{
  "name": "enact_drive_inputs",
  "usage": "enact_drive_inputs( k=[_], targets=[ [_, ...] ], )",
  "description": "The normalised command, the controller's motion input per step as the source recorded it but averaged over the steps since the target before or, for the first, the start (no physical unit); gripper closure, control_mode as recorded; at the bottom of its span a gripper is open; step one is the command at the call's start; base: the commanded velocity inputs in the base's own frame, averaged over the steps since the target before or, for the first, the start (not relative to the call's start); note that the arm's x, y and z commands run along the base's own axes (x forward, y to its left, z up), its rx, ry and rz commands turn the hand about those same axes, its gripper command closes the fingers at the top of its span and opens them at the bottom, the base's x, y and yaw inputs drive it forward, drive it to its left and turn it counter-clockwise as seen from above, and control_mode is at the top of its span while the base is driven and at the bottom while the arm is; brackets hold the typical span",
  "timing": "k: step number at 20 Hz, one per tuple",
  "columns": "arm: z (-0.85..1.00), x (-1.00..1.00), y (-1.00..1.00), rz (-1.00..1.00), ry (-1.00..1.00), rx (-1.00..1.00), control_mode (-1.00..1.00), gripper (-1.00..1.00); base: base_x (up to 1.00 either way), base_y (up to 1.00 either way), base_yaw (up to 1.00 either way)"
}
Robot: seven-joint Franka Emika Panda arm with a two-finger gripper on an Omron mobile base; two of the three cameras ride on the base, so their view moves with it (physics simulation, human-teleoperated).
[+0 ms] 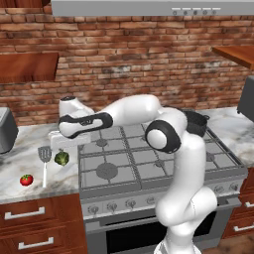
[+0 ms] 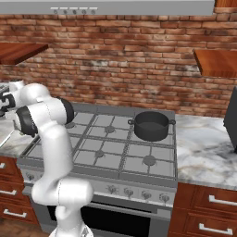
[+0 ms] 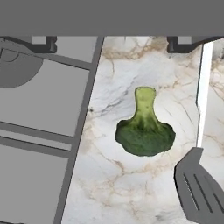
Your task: Put the tomato and broccoli in the pot. Retrieve the spatula and lightly stir the vegetables in the pot.
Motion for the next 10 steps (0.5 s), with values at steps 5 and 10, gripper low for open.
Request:
enact_drive_inputs(
  k=[5, 10],
  targets=[
    [-0.13, 0.0, 0.26, 0.0, 0.04, 0.0, -1.0, -1.0, 0.0, 0.0, 0.0],
    [-0.21, 0.0, 0.27, 0.0, 0.0, 0.0, -1.0, -1.0, 0.0, 0.0, 0.0]
  ],
)
